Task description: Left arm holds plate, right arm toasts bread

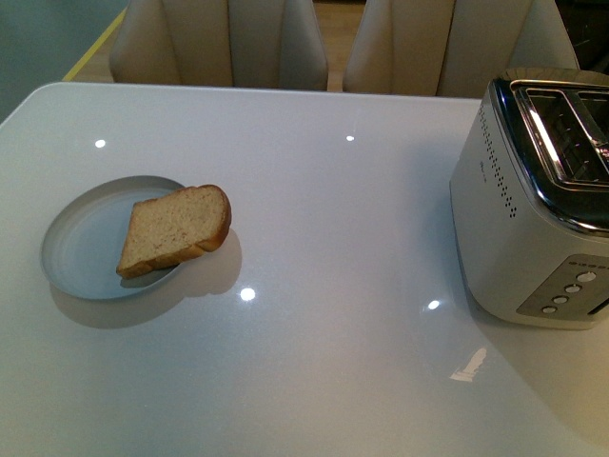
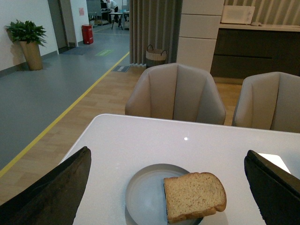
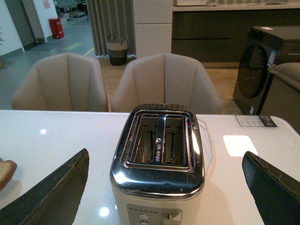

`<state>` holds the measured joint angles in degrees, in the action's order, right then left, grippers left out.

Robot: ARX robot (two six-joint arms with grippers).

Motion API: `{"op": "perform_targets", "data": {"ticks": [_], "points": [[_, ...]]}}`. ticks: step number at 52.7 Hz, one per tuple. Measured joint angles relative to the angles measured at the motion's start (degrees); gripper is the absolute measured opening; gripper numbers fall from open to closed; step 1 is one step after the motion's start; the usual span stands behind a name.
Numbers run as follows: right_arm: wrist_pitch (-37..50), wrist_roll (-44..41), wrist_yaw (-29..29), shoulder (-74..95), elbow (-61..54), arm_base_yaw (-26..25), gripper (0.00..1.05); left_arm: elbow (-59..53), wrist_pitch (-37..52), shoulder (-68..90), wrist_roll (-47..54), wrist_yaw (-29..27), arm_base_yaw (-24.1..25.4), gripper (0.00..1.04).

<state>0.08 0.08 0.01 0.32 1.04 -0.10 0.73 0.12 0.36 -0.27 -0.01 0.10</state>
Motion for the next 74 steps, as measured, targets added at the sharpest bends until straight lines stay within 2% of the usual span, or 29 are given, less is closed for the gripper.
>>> {"op": "perform_targets", "data": {"ticks": [33, 34, 38, 41, 46, 52, 60, 68, 74], "points": [[0.0, 0.0, 0.0, 0.0, 0.0, 0.0, 0.96, 0.0, -0.02, 0.02, -0.04, -0.04, 0.0, 0.97], [0.0, 0.0, 0.0, 0.0, 0.0, 0.0, 0.96, 0.46, -1.53, 0.74, -1.36, -1.6, -0.46, 0.97], [0.0, 0.0, 0.04, -0.02, 0.0, 0.0, 0.96, 7.04, -16.79, 10.01, -10.93, -11.91, -3.69, 0.97], [0.0, 0.0, -0.02, -0.04, 0.0, 0.0, 0.96, 9.38, -21.68, 15.37, -16.61, -12.92, -4.02, 0.97], [0.0, 0.0, -0.02, -0.04, 0.0, 0.0, 0.96, 10.38, -21.44, 19.93, -21.35, -11.45, -3.41, 0.97], [0.0, 0.0, 0.02, -0.04, 0.0, 0.0, 0.96, 11.89, -16.98, 24.35, -22.14, -7.28, 0.07, 0.97], [0.0, 0.0, 0.0, -0.04, 0.0, 0.0, 0.96, 14.38, -5.25, 36.44, -20.28, -0.55, 6.91, 0.97], [0.0, 0.0, 0.0, -0.04, 0.0, 0.0, 0.96, 20.17, 12.28, 57.75, -19.1, 4.68, 10.93, 0.97], [0.0, 0.0, 0.0, -0.04, 0.0, 0.0, 0.96, 26.99, 22.53, 74.99, -18.84, 5.46, 12.17, 0.97]]}}
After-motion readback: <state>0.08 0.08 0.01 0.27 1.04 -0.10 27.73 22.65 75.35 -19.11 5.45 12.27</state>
